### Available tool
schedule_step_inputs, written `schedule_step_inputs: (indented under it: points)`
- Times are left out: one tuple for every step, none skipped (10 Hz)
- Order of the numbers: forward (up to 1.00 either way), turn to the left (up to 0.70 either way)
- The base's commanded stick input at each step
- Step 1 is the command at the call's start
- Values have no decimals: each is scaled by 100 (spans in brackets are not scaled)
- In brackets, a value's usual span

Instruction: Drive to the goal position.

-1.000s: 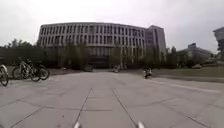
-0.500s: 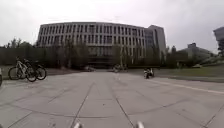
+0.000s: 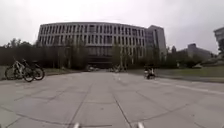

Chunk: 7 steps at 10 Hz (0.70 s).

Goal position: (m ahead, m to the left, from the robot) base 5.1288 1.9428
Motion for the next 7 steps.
schedule_step_inputs:
  points:
    - [50, 0]
    - [50, 0]
    - [50, 0]
    - [50, 0]
    - [50, 0]
    - [50, 0]
    - [50, 0]
